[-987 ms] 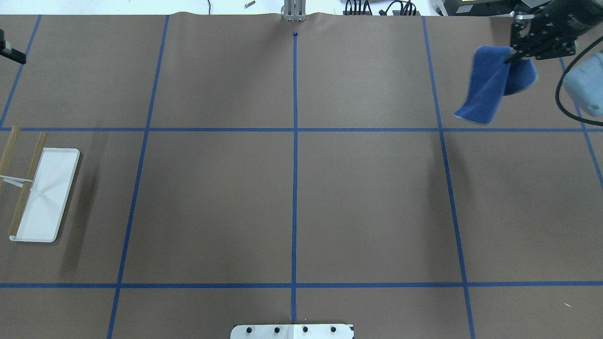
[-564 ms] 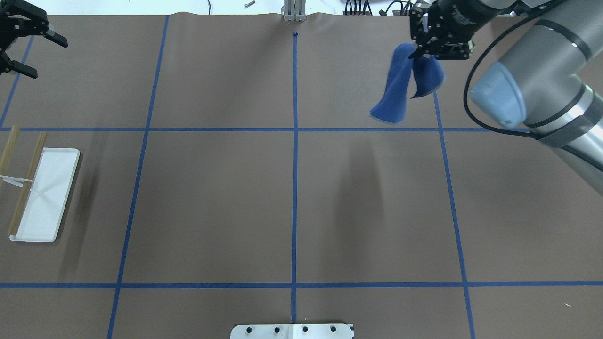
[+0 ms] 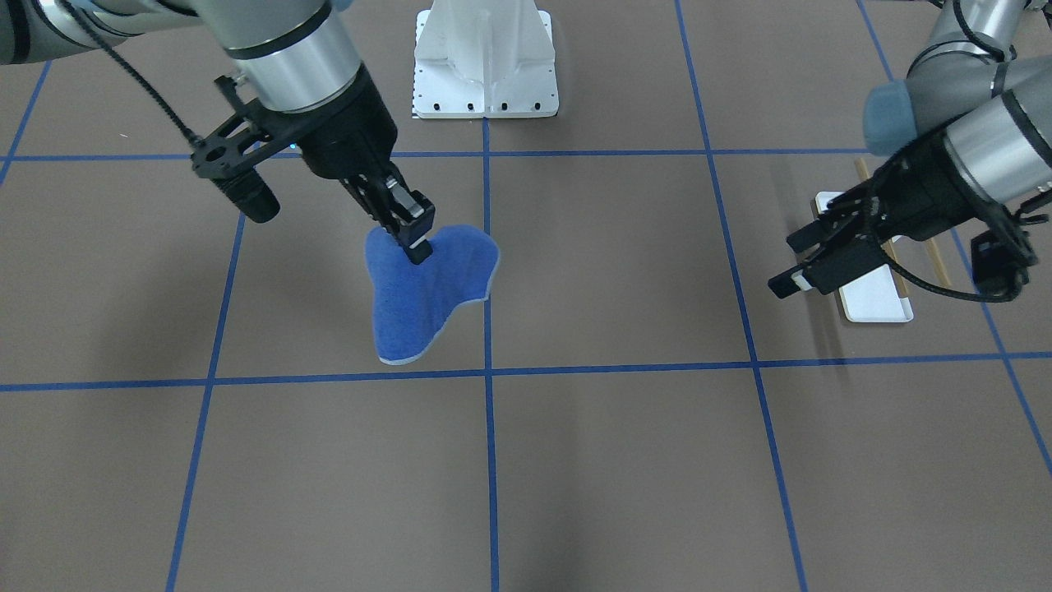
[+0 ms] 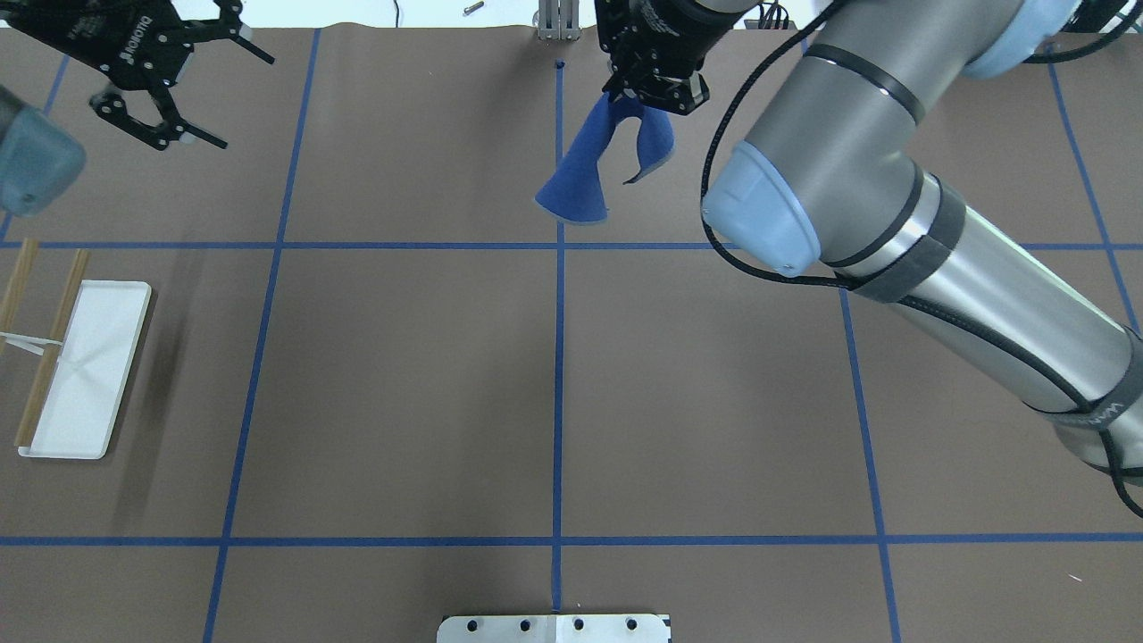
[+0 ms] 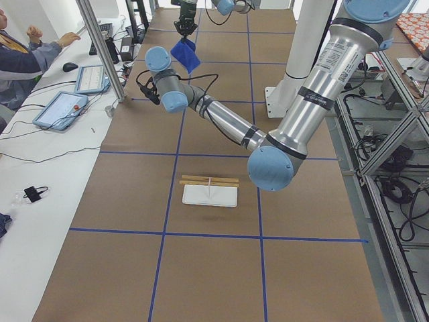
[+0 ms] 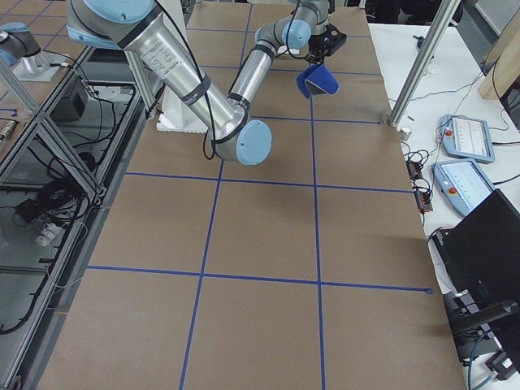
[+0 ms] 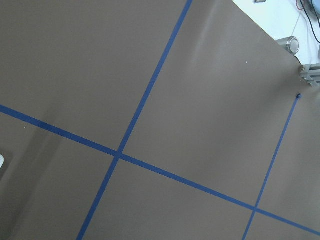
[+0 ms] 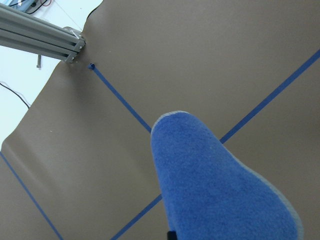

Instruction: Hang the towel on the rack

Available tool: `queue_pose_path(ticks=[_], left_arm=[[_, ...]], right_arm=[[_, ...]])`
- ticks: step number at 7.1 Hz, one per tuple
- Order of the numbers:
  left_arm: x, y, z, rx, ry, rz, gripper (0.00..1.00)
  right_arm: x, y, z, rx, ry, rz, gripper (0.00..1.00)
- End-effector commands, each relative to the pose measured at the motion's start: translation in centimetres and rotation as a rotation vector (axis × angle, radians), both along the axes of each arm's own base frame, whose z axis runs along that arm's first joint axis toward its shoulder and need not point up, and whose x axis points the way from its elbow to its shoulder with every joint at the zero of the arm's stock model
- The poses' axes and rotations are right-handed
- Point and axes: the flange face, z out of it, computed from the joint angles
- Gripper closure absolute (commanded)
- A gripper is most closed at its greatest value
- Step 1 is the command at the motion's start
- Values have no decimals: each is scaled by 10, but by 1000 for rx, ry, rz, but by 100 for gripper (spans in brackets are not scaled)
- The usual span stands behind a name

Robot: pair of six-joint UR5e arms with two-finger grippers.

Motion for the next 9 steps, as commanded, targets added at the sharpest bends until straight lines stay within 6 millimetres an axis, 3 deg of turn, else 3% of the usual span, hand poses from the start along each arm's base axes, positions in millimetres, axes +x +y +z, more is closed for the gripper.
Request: queue_pose_path(ticks=[1, 2, 5, 7, 9], left_arm=[[77, 44, -39, -231, 186, -114, 1], [88, 50, -42, -286, 236, -156, 1], [92, 47, -57, -328, 270, -193, 1], [110, 51, -73, -340, 306, -238, 1], [112, 51, -92, -374, 337, -241, 1]], right_arm=[[-12, -10, -51, -104, -47, 175, 100], [-12, -15, -59, -143, -60, 241, 100], [-6, -18, -73, -271, -143, 418, 100], [-11, -12, -82, -288, -164, 426, 100], [-26, -2, -86, -286, -167, 435, 100]])
